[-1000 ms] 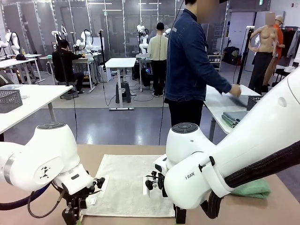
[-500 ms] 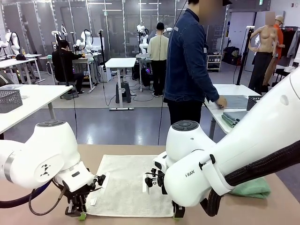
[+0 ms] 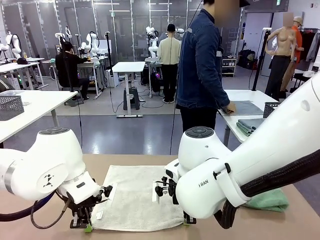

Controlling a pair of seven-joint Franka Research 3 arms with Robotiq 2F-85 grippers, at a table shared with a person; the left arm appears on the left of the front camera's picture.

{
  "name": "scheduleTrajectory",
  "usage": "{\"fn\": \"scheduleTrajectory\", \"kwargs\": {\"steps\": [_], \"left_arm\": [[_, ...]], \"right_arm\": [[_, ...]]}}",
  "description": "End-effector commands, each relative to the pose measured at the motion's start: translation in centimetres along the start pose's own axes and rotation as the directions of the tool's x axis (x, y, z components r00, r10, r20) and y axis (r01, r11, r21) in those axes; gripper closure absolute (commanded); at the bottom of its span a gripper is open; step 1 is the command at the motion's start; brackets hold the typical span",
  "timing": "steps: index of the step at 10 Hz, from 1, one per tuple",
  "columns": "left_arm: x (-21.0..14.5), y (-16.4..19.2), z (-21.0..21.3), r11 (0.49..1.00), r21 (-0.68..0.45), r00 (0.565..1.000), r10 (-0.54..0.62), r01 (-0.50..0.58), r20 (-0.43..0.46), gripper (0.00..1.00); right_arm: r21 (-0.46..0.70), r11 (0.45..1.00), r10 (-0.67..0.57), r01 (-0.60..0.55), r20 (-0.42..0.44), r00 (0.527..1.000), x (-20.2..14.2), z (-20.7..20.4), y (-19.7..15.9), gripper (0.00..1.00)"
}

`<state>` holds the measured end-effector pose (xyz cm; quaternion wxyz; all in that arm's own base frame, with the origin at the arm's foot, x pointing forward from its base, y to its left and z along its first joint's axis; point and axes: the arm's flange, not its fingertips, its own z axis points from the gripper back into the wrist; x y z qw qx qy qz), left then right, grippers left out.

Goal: Fold the towels and place them in the basket.
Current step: When a person lays out a Towel with hook on the table, fold it in half twice.

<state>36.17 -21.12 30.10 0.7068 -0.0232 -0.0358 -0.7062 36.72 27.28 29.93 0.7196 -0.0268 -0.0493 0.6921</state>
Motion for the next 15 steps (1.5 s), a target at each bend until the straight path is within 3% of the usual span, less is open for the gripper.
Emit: {"fn": "scheduleTrajectory", "kwargs": {"steps": [1,3,6,8,10,15], "left_arm": [[-1.5,-2.8,-0.4,0.999,-0.04,1.0,0.009,-0.008,0.016,1.0],[-1.7,-3.7,2.7,0.998,-0.033,0.998,0.045,-0.044,0.046,1.0],[-1.1,-6.1,7.2,0.995,-0.092,0.995,0.054,-0.046,0.085,1.0],[-0.5,-7.0,9.8,0.993,-0.098,0.996,0.065,-0.058,0.066,1.0],[0.2,-5.5,11.6,0.996,-0.067,0.996,0.058,-0.054,0.069,1.0],[3.5,3.6,13.4,0.998,-0.036,0.999,0.048,-0.048,-0.006,1.0]], "right_arm": [[-0.004,1.0,-0.001,0.001,0.037,0.999,-0.3,1.6,0.3,1.0],[-0.025,1.0,0.017,-0.016,0.045,0.999,0.2,4.9,1.1,1.0],[0.053,0.998,0.018,-0.021,0.065,0.998,0.6,8.4,2.4,1.0],[0.062,0.997,0.036,-0.04,0.059,0.998,0.9,10.4,2.9,1.0],[0.057,0.998,0.007,-0.01,0.06,0.998,1.0,11.9,1.4,1.0],[0.13,0.991,-0.041,0.039,0.007,0.999,2.5,11.7,-7.3,1.0]]}}
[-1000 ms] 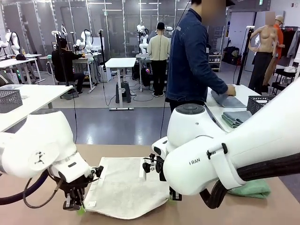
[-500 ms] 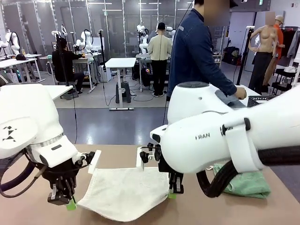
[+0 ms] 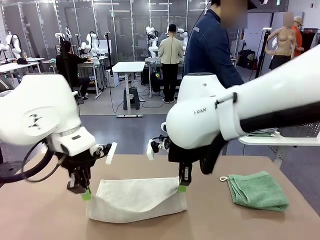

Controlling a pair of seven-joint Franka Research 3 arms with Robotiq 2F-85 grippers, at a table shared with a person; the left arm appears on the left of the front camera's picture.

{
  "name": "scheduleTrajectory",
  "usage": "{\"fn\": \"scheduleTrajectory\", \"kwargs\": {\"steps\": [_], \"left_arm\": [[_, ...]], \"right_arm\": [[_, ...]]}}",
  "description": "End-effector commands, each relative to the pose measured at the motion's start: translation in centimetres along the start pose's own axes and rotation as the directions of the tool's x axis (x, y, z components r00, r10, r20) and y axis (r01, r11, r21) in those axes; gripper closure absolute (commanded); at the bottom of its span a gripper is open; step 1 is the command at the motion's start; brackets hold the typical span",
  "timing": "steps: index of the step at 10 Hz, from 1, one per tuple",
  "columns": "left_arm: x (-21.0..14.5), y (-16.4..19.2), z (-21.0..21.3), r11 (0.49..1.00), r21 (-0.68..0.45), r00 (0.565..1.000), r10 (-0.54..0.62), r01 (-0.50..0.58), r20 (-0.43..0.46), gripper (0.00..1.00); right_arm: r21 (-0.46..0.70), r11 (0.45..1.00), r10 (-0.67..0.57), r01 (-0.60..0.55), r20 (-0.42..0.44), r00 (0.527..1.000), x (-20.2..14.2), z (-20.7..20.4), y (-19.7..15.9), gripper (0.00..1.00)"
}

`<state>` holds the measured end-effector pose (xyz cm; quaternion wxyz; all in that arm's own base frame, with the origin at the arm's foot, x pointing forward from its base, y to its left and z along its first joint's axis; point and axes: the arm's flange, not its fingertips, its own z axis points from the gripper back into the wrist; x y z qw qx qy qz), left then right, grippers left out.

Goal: Fold the towels and place them in the basket.
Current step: When a person lays out a Towel with hook on the table, fold it in half twice.

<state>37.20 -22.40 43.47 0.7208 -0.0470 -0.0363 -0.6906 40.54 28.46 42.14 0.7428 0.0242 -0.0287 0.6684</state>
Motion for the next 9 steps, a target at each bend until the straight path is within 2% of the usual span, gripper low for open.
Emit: {"fn": "scheduleTrajectory", "kwargs": {"steps": [1,4,6,8,9], "left_arm": [[1.6,4.2,0.3,0.999,-0.009,0.998,0.031,-0.031,-0.046,1.0],[1.8,9.8,-0.9,0.991,-0.045,0.987,0.122,-0.128,-0.105,1.0],[0.8,12.5,-2.2,0.981,-0.027,0.978,0.186,-0.19,-0.095,1.0],[-0.5,14.5,-3.7,0.982,-0.015,0.98,0.189,-0.191,-0.054,1.0],[-1.0,15.4,-4.6,0.982,-0.004,0.979,0.189,-0.19,-0.071,1.0]], "right_arm": [[0.047,0.999,0.023,-0.022,-0.033,0.999,1.4,-0.1,-3.9,1.0],[0.101,0.995,0.002,0.004,-0.053,0.999,2.4,-1.9,-9.0,1.0],[0.127,0.992,-0.017,0.026,-0.069,0.997,2.7,-3.1,-12.0,1.0],[0.119,0.992,-0.029,0.039,-0.086,0.996,2.7,-4.0,-13.7,1.0],[0.108,0.993,-0.032,0.042,-0.094,0.995,2.4,-4.6,-14.5,1.0]]}}
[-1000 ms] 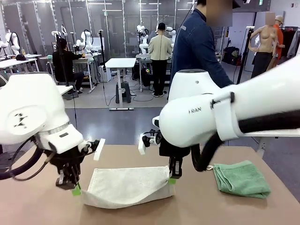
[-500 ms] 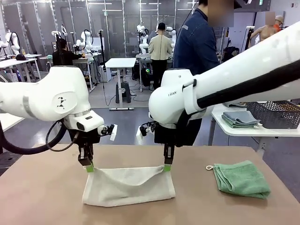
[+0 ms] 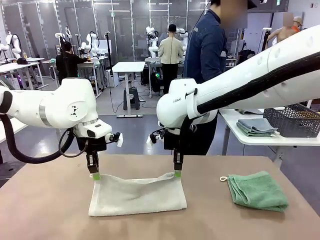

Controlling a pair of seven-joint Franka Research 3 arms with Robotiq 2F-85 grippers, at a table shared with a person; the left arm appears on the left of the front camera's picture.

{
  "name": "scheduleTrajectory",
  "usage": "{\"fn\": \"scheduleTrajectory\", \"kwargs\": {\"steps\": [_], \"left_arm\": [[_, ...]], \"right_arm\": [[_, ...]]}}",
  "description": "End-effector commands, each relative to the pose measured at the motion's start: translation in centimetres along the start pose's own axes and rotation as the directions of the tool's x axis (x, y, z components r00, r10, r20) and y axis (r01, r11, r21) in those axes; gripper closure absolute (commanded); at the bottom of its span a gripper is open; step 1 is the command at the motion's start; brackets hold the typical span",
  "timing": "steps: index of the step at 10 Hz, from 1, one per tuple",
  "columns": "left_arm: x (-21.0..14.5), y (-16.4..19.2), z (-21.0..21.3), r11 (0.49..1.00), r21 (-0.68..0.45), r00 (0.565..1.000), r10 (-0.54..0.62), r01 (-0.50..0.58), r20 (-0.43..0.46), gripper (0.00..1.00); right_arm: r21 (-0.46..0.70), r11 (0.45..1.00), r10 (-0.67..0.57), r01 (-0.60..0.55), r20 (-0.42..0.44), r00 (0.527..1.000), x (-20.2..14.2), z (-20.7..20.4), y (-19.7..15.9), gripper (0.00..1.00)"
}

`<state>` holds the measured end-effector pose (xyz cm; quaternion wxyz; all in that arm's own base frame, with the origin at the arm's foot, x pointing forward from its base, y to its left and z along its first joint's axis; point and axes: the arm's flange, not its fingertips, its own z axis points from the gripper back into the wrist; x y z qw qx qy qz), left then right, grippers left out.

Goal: Fold the towels and place them in the basket.
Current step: When a person lays out a Towel with hook on the table, fold it in half twice.

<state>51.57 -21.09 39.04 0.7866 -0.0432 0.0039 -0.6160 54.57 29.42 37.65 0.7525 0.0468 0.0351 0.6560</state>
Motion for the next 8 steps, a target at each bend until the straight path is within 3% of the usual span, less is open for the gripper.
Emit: {"fn": "scheduleTrajectory", "kwargs": {"steps": [1,5,6,7,8], "left_arm": [[0.4,1.4,-1.0,0.999,0.049,0.999,-0.022,0.023,-0.033,1.0],[0.7,3.1,-2.4,0.994,0.089,0.997,-0.059,0.064,-0.054,1.0],[0.8,3.2,-2.5,0.993,0.1,0.997,-0.059,0.064,-0.055,1.0],[0.9,3.2,-2.5,0.992,0.113,0.997,-0.049,0.055,-0.053,0.79],[0.9,3.1,-2.4,0.991,0.128,0.998,-0.043,0.049,-0.053,0.49]], "right_arm": [[-0.009,1.0,-0.004,0.004,-0.021,1.0,0.1,-0.3,-1.2,1.0],[-0.002,0.999,0.032,-0.032,-0.018,0.999,-0.1,-1.6,-2.9,1.0],[0.001,0.999,0.042,-0.042,-0.023,0.999,0.0,-1.9,-2.8,0.92],[-0.018,0.999,0.034,-0.034,-0.019,0.999,0.1,-2.0,-2.8,0.68],[-0.045,0.999,0.014,-0.014,-0.011,1.0,0.2,-2.0,-2.9,0.65]]}}
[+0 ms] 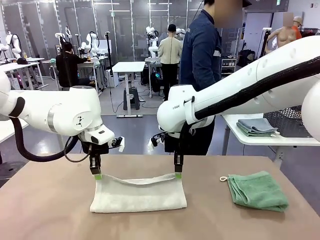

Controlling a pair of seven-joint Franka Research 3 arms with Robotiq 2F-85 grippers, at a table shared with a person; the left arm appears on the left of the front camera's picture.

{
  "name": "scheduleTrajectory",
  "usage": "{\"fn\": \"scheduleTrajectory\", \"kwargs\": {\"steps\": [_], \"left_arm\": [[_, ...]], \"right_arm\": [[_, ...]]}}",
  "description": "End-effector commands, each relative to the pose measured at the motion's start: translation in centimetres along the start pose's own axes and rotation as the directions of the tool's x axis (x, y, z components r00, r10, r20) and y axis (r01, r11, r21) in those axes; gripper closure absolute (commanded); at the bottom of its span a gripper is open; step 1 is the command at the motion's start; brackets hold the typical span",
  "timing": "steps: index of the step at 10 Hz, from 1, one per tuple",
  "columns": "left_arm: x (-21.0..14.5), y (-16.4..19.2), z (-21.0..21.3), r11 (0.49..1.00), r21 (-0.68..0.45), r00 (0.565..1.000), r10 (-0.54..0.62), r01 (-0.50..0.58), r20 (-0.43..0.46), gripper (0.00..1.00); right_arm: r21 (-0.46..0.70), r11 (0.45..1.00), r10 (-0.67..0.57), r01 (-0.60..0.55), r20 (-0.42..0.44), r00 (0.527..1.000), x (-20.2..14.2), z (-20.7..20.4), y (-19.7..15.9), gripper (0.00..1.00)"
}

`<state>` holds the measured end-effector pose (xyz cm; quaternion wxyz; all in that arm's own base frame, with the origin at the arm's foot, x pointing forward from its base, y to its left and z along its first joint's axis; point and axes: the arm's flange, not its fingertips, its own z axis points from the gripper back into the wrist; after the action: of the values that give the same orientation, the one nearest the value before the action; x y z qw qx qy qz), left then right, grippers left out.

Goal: Fold the towels and place them in the basket.
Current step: When a person lays out a Towel with hook on the table, fold it in half twice.

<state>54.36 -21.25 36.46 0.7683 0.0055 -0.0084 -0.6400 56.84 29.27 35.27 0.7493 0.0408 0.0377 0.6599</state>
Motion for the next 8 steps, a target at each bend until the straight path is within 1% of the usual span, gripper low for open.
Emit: {"fn": "scheduleTrajectory", "kwargs": {"steps": [1,2,3,4,5,6,7,8], "left_arm": [[0.0,0.3,0.2,0.998,0.052,1.0,0.025,-0.025,0.002,0.4],[-0.2,0.3,0.5,0.998,0.059,0.999,0.032,-0.033,0.017,0.11],[-0.3,0.3,0.8,0.997,0.068,0.999,0.047,-0.048,0.027,0.02],[-0.6,0.4,1.0,0.995,0.076,0.997,0.064,-0.067,0.04,0.0],[-0.9,0.2,1.2,0.994,0.081,0.997,0.065,-0.068,0.046,0.0],[-1.3,-0.4,1.7,0.995,0.086,0.997,0.051,-0.056,0.055,0.0],[-1.5,-1.2,2.3,0.995,0.089,0.997,0.04,-0.046,0.066,0.02],[-1.8,-2.1,3.1,0.995,0.091,0.996,0.033,-0.04,0.078,0.0]], "right_arm": [[-0.066,0.998,0.0,0.0,-0.002,1.0,0.3,0.1,-0.1,0.44],[-0.088,0.996,-0.016,0.016,0.009,1.0,0.6,0.2,0.0,0.42],[-0.123,0.991,-0.056,0.056,0.008,0.998,0.7,0.4,-0.1,0.22],[-0.148,0.984,-0.095,0.097,0.023,0.995,0.7,0.7,-0.2,0.2],[-0.151,0.983,-0.104,0.107,0.025,0.994,0.5,0.8,-0.3,0.0],[-0.138,0.986,-0.094,0.096,0.022,0.995,0.2,1.0,0.0,0.0],[-0.132,0.986,-0.098,0.099,0.02,0.995,-0.1,1.4,0.9,0.0],[-0.138,0.986,-0.093,0.095,0.024,0.995,-0.3,1.9,1.8,0.09]]}}
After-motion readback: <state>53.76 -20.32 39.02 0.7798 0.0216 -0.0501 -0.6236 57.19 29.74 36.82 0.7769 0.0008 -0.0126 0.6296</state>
